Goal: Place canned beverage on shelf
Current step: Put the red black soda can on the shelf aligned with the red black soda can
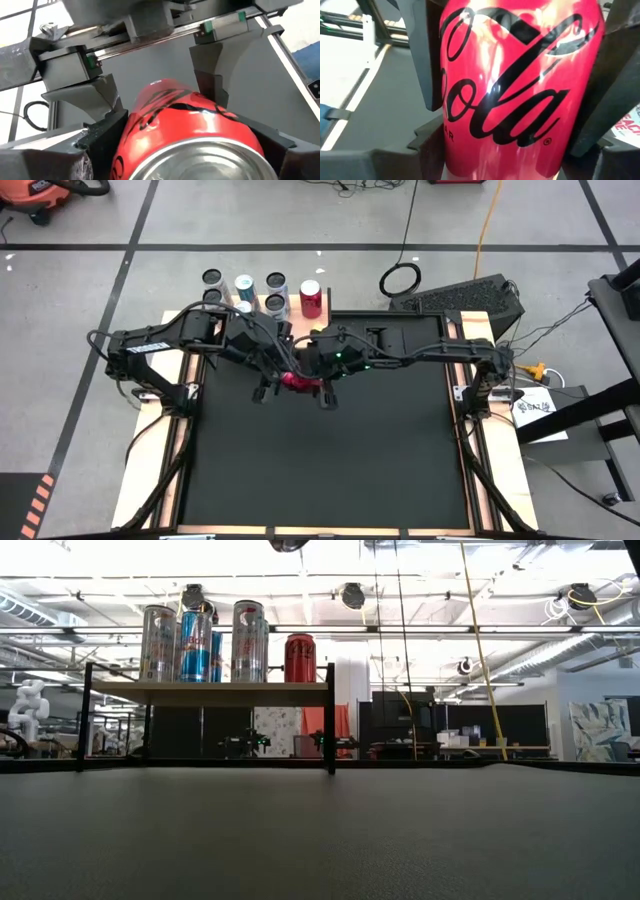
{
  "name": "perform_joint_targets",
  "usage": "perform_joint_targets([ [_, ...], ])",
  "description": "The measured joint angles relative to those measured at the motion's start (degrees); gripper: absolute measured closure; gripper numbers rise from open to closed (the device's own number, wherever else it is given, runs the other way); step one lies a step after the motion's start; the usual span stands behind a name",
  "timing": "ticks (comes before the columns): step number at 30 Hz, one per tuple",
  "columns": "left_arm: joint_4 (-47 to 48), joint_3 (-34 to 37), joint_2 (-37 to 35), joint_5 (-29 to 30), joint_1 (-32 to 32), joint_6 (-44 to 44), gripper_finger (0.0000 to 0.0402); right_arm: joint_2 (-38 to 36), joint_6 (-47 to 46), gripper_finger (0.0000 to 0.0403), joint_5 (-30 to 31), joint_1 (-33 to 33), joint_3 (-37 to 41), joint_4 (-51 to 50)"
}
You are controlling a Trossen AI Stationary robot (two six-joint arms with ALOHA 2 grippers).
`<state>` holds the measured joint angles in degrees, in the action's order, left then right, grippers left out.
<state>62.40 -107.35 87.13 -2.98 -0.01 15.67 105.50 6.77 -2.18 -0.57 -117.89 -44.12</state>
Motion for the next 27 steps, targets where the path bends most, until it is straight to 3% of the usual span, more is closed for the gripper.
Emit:
perform_joint_targets([
  [27, 0.83, -0.09, -0.73, 0.17, -0.26, -1.85, 0.0072, 0.08, 0.61, 0.0132, 0.54, -0.27, 0.03, 1.15],
])
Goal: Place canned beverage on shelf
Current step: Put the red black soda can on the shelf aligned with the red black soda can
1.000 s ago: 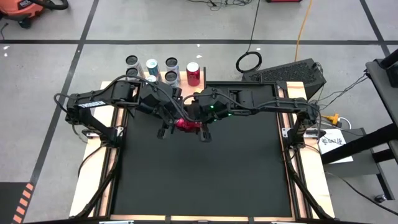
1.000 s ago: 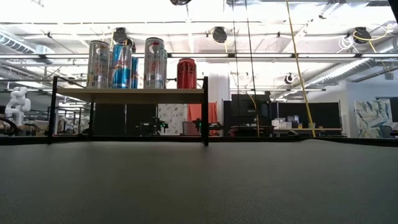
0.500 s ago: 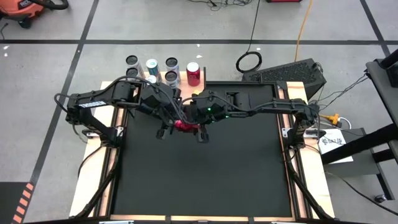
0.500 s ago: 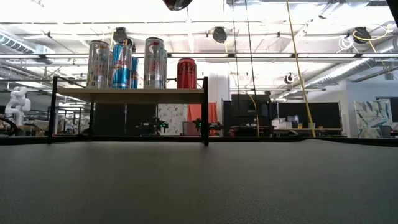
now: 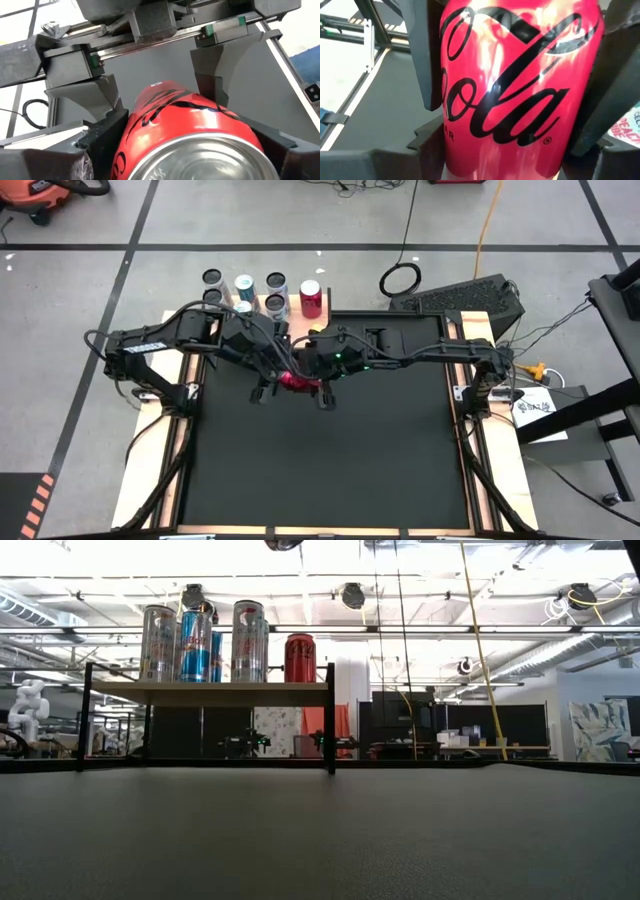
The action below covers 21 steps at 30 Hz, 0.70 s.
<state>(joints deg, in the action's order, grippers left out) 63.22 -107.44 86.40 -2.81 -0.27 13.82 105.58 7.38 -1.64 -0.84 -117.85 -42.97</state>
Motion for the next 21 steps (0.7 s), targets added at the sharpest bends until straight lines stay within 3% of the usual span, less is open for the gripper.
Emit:
perform_joint_targets([
  [21, -1.11, 0.07, -0.29, -0.32, -0.62, 0.17, 0.0072, -0.11, 0.76, 0.0132, -1.35, -0.76, -0.03, 1.15],
])
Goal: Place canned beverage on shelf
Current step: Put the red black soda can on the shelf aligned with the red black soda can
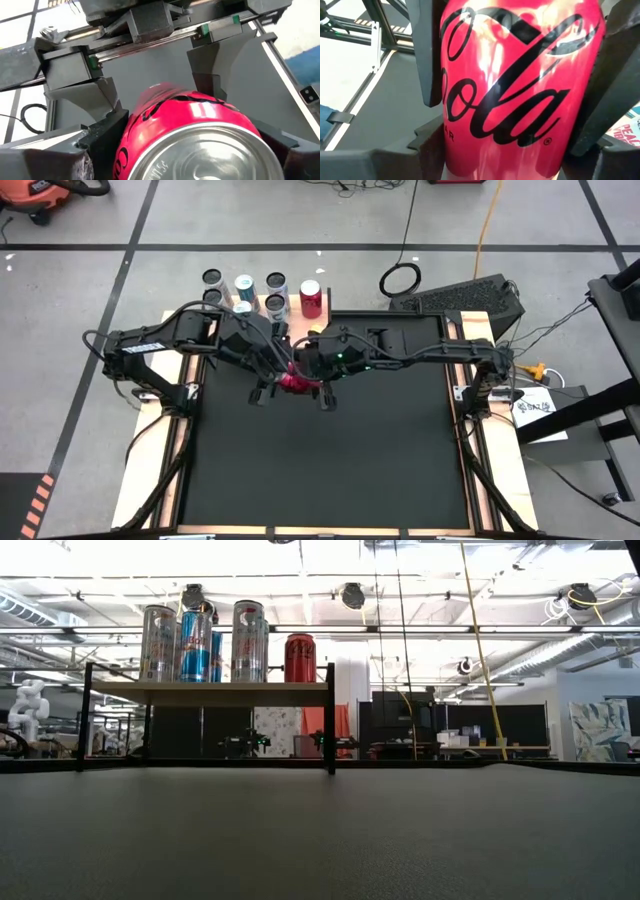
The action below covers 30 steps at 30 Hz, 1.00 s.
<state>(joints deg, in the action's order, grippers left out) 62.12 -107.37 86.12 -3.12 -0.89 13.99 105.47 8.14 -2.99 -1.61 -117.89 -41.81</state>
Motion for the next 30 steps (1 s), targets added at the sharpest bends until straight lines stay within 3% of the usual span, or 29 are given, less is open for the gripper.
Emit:
perform_joint_targets([
  [30, 1.24, -0.04, 0.16, 0.91, -0.02, 1.49, 0.0072, 0.15, 0.07, 0.0132, 0.01, 0.0, 0.09, -0.01],
])
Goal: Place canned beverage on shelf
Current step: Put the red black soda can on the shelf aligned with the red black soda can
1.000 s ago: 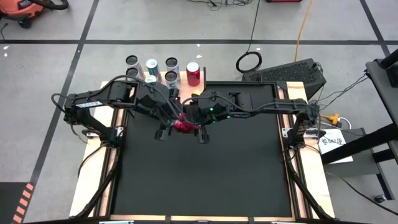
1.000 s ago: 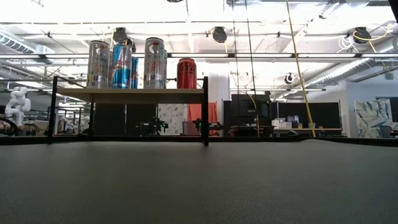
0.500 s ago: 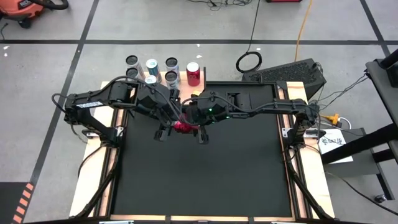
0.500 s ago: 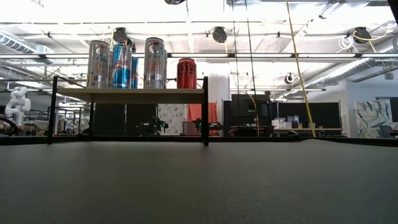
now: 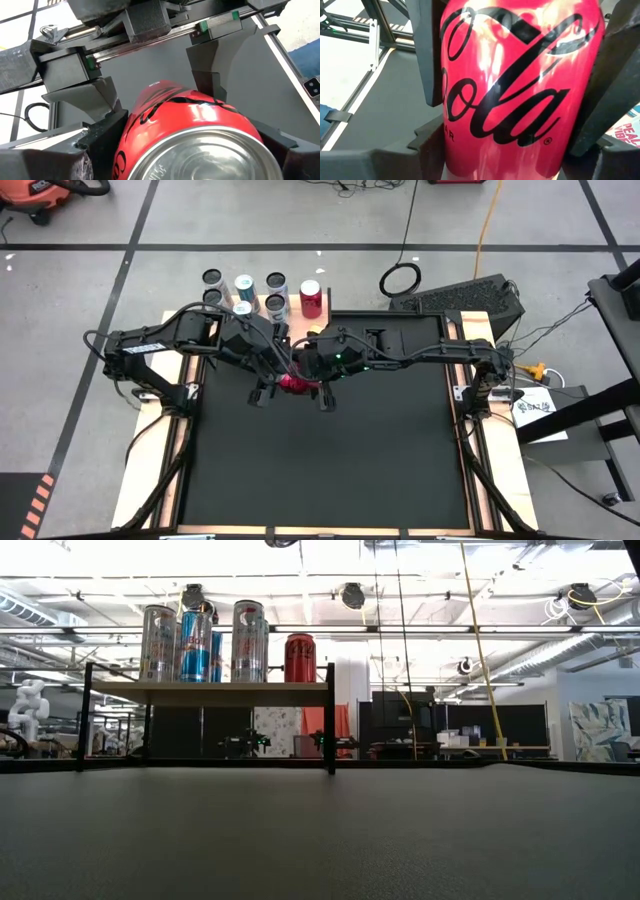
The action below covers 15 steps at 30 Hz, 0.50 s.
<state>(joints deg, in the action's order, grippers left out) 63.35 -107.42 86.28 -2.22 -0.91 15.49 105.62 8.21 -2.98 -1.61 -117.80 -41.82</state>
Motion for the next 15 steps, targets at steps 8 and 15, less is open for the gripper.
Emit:
perform_joint_targets([
  [8, 0.0, -0.04, 0.46, 0.11, -0.02, -0.04, 0.0072, 0.0, -0.04, 0.0132, 0.47, 0.0, 0.0, -0.33],
  [15, -0.46, -0.04, 0.61, 0.61, 0.09, -0.22, 0.0072, -0.04, -0.11, 0.0132, 1.44, -0.02, 0.0, -0.6],
])
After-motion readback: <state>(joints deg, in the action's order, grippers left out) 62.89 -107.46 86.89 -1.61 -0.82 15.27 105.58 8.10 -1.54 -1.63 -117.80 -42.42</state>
